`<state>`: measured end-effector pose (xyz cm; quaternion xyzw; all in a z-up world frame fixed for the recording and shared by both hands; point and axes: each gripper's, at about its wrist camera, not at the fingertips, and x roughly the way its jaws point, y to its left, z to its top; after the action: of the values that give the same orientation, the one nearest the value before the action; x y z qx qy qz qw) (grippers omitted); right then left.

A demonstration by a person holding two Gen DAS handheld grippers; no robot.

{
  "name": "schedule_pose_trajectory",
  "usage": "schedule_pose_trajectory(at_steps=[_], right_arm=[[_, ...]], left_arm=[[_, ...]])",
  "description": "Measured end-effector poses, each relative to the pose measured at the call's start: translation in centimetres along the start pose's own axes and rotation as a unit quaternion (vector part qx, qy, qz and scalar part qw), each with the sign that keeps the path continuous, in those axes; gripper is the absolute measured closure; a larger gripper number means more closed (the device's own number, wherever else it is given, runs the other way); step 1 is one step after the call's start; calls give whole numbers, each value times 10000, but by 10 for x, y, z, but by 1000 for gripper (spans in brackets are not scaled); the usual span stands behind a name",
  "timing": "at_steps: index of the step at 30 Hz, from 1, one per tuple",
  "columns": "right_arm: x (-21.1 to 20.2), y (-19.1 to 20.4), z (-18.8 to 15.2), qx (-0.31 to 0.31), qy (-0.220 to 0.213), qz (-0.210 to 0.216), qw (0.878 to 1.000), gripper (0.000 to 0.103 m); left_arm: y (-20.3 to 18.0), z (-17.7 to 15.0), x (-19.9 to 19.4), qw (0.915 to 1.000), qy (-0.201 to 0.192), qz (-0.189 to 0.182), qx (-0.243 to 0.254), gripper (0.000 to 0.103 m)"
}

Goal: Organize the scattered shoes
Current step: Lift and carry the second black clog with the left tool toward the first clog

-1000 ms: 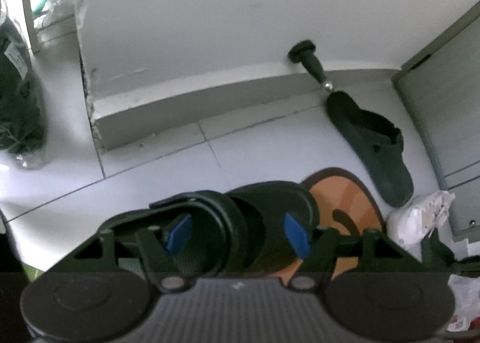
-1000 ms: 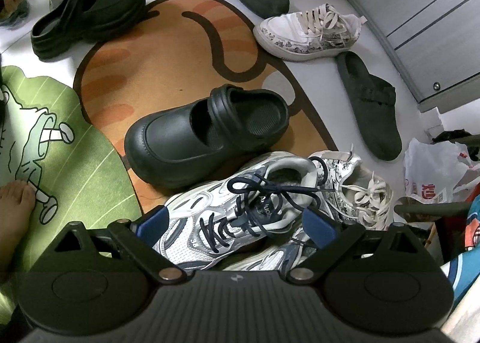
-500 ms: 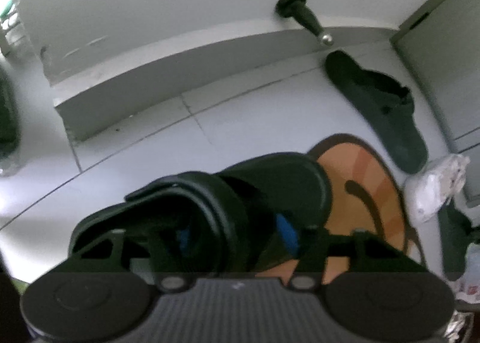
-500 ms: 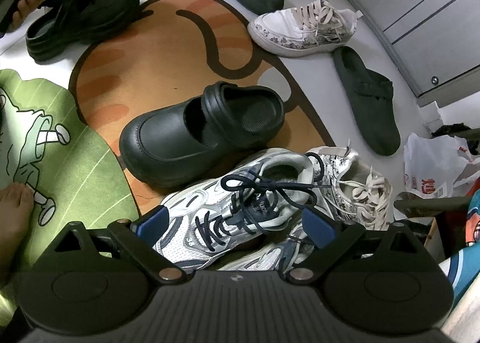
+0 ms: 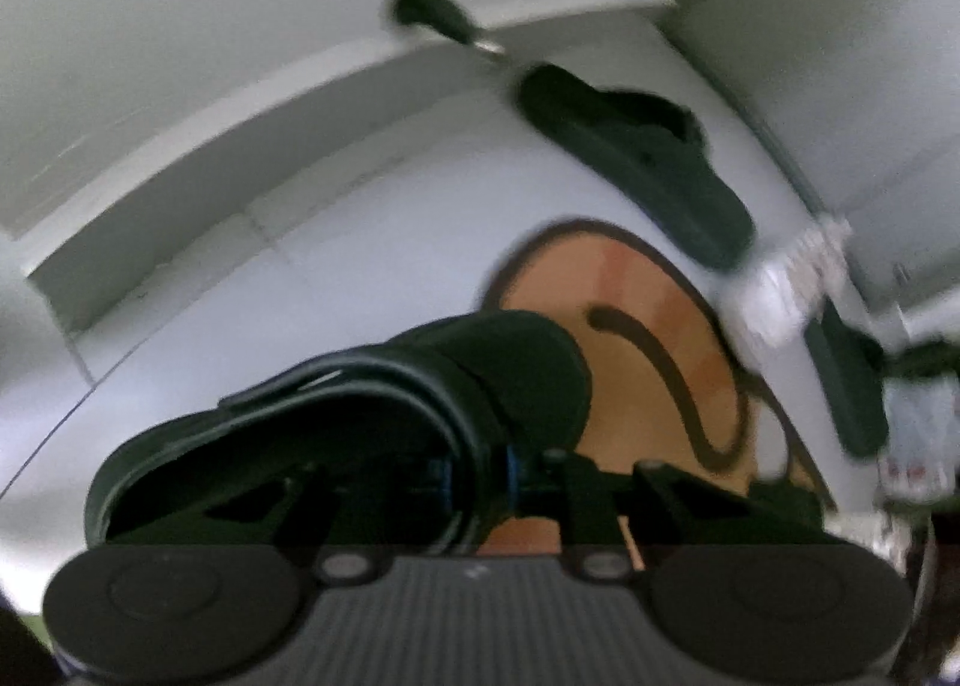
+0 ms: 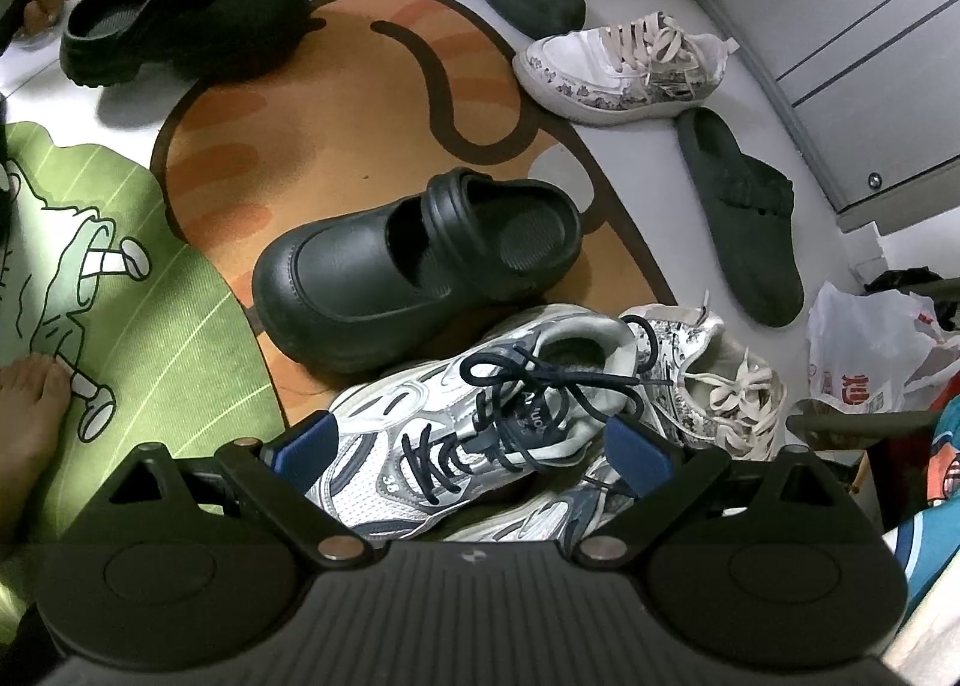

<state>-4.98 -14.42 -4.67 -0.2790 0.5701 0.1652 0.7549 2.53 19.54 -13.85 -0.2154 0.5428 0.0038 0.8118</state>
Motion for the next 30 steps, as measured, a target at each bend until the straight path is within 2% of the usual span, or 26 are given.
schedule_pose_trajectory(at_steps=[1, 4, 6, 10, 13, 20, 22, 27, 30], right_arm=[[0, 0, 0, -1, -3, -2, 10000, 5], [-1, 0, 0, -5, -12, -9, 10000, 5], [-1, 0, 0, -8, -19, -14, 10000, 5], [-2, 0, 1, -13, -31, -23, 10000, 5], [-2, 0, 1, -20, -38, -23, 10000, 5], [-1, -2, 1, 33, -31, -32, 10000, 5], [0, -2, 1, 26, -12, -29, 10000, 5], [0, -1, 1, 19, -13, -29, 10000, 5], [-1, 0, 1, 18, -19, -30, 10000, 5]], left_arm=[[-2, 0, 0, 10000, 22, -19, 66, 87], [-29, -2, -3, 9967, 91, -111, 793, 87], [-46, -4, -4, 9918, 117, -135, 1266, 87], [-69, -8, 0, 9818, 215, -185, 1877, 87], [-76, -12, 5, 9778, 353, -368, 2030, 87], [-84, -27, 19, 9687, 682, -444, 2347, 86], [-85, -29, 21, 9667, 706, -365, 2432, 85], [-84, -35, 28, 9654, 659, 333, 2501, 79], [-81, -37, 29, 9627, 573, 600, 2576, 76]])
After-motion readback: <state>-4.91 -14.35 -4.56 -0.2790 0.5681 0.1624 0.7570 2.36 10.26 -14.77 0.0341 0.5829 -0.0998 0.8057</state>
